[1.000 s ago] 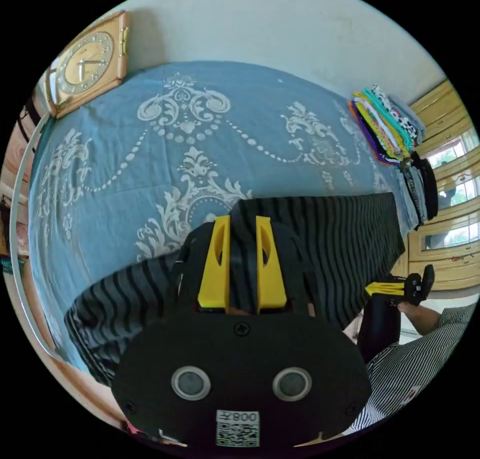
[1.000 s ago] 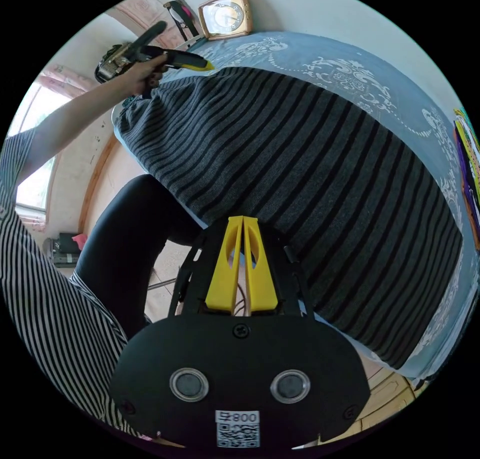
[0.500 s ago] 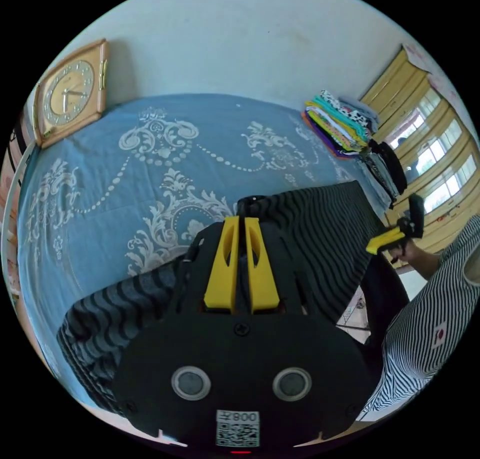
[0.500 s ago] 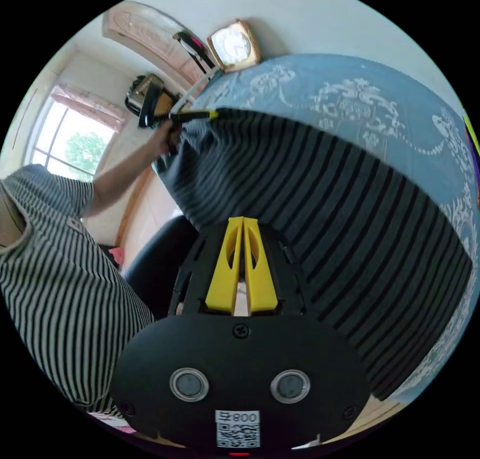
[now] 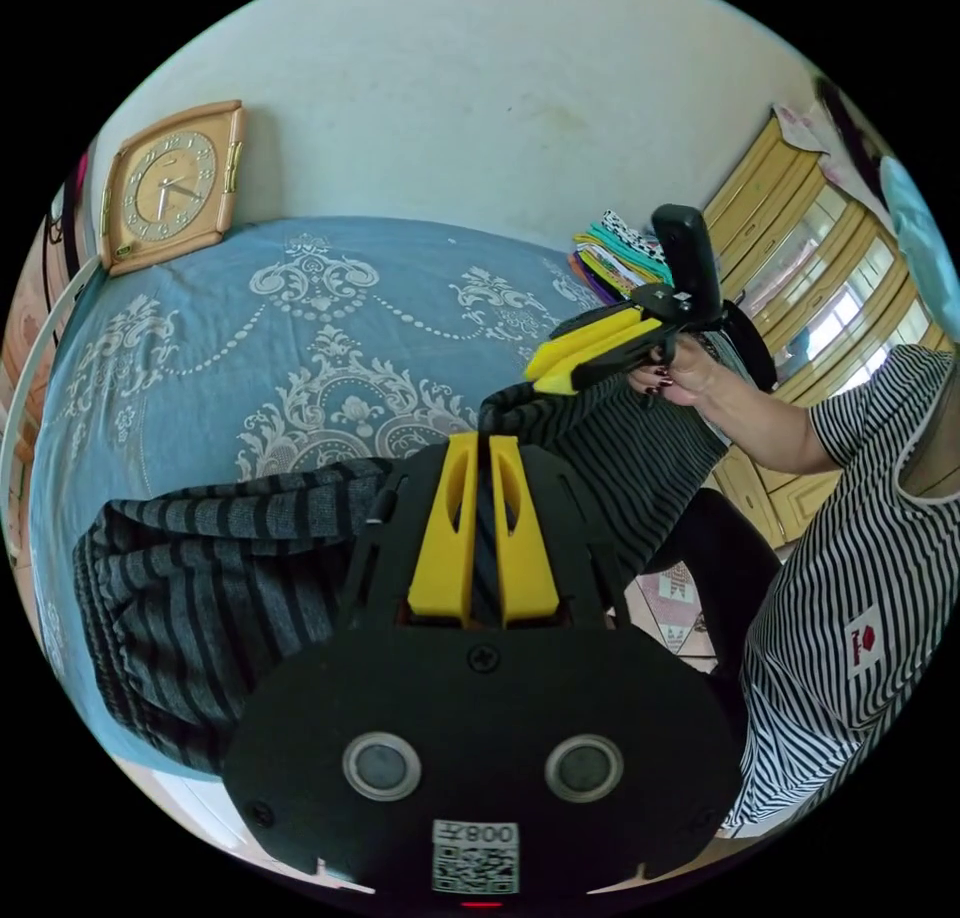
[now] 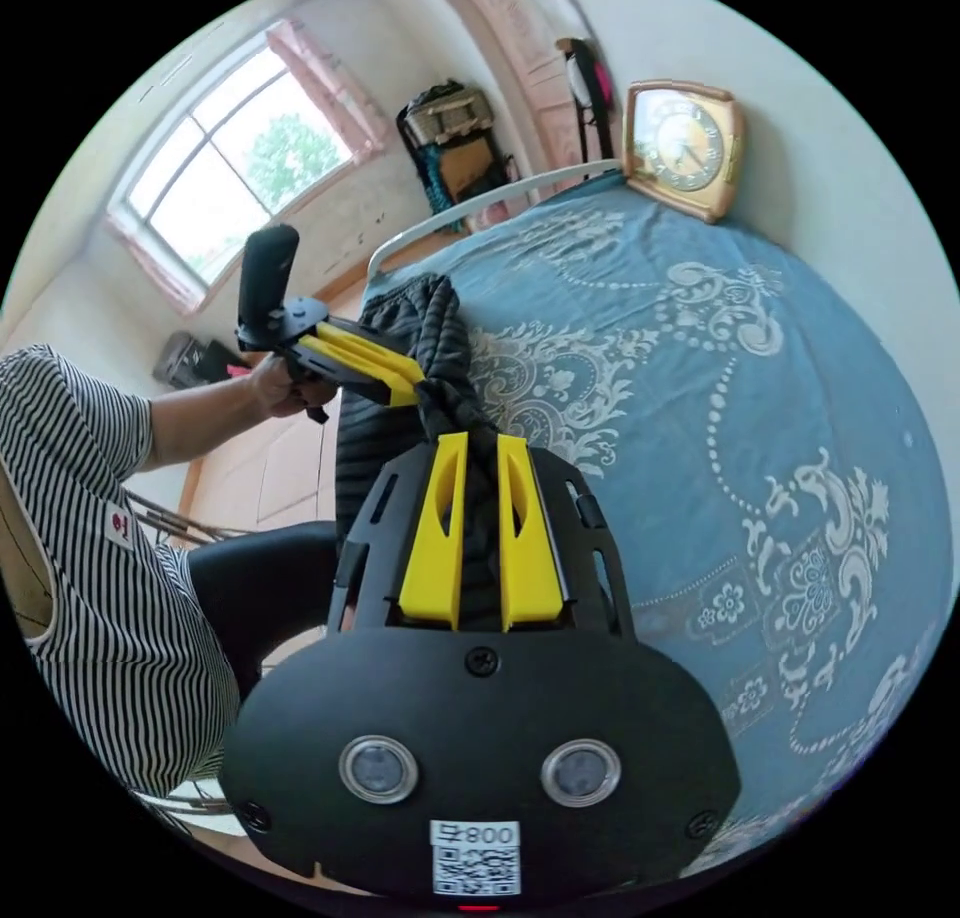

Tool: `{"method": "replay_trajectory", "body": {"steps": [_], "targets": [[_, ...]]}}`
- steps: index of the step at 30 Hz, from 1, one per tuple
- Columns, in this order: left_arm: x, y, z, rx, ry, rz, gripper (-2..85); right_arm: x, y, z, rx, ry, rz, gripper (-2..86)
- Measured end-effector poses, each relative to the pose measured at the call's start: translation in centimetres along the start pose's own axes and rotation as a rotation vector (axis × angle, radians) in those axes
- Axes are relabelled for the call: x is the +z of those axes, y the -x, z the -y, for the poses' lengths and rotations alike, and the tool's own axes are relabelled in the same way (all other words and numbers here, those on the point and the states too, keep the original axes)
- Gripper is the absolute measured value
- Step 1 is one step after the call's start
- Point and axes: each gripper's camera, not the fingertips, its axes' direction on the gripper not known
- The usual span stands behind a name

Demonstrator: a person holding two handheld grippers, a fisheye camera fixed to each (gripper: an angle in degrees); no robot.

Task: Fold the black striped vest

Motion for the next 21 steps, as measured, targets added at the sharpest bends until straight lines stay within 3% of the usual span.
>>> {"method": "replay_trajectory", "body": {"steps": [11,21], "targets": [[-1.1,0.1,0.5,0.046,-0.018,0.036,1.9,0.1,0.0,5.4,-0.082,0.095,-0.092,1.5],[1.7,3.0,4.3,-0.032,-0.190,0.095,0.4,-1.8,-5.6,8.2,0.122,0.022,-0.189,0.5]]}}
